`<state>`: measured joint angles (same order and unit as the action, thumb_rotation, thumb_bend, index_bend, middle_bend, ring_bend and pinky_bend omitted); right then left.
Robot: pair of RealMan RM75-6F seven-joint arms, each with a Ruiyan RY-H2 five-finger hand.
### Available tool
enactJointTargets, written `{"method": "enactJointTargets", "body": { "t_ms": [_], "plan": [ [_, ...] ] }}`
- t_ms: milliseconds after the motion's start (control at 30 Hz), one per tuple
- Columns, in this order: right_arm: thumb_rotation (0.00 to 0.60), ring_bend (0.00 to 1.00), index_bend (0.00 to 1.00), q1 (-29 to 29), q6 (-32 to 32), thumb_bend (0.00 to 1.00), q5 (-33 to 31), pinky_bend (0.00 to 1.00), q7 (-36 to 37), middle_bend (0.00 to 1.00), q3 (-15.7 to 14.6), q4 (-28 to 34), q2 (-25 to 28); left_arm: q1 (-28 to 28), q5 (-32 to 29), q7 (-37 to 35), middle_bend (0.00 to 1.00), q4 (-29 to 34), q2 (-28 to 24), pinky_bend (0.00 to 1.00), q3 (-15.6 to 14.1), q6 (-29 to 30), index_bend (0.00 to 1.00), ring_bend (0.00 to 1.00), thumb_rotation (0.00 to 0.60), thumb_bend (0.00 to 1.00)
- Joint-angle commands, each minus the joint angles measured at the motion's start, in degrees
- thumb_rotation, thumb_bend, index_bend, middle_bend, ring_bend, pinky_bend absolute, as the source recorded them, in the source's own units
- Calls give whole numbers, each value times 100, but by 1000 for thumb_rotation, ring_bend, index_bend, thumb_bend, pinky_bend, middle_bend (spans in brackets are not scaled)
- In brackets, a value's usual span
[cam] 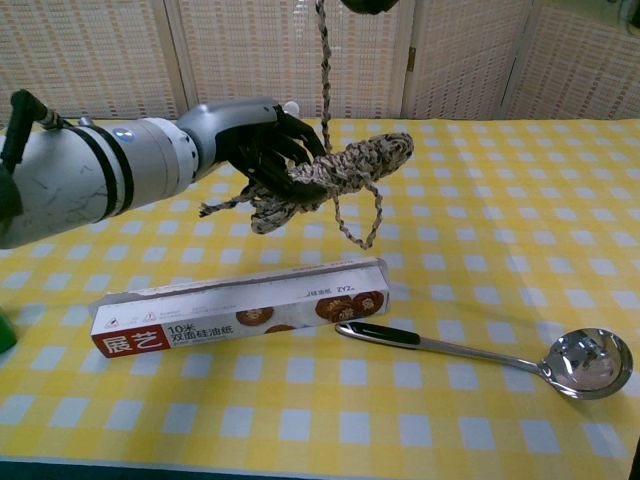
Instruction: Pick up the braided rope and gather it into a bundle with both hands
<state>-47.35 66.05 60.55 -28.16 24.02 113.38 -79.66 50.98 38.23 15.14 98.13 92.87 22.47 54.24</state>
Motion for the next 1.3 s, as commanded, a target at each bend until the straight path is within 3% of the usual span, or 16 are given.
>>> {"method": "enactJointTargets", "body": {
  "t_ms": [33, 167, 333, 500, 700, 1067, 1300],
  "plan": [
    [600, 358, 760, 231, 175, 536, 328, 228, 363, 413, -84, 354, 249, -6, -542, -353, 735, -98, 11, 806, 239, 31, 725, 695, 600, 594],
    [600, 360, 760, 512, 371, 542, 780, 236, 751, 418, -252, 623, 476, -154, -1151, -1018, 737, -80, -95, 806, 590, -223, 727, 699, 600, 593],
    [600, 367, 762, 897, 485, 551, 1303, 236, 1336, 427, -617, 758, 748, -376, -1229, -1618, 737, -28, -324, 807, 837, -384, 727, 699, 600, 594],
    [600, 376, 768, 1282, 434, 553, 1616, 237, 1964, 431, -1185, 504, 858, -828, -970, -2524, 737, 290, -788, 807, 1229, -856, 727, 699, 600, 594],
    [600, 374, 768, 1463, 237, 555, 1643, 237, 2430, 431, -1511, -59, 787, -1242, -547, -3290, 737, 569, -1270, 806, 1487, -1309, 727, 696, 600, 594],
    [600, 376, 770, 1221, -459, 561, 996, 238, 2439, 432, -1464, -837, 321, -1735, 609, -4090, 737, 1086, -1793, 806, 1543, -1698, 727, 694, 600, 594],
    [600, 376, 770, 808, -973, 561, 93, 246, 2485, 432, -954, -1062, 87, -1773, 1640, -4187, 737, 1174, -1939, 806, 1276, -1939, 727, 692, 600, 594]
  ]
}}
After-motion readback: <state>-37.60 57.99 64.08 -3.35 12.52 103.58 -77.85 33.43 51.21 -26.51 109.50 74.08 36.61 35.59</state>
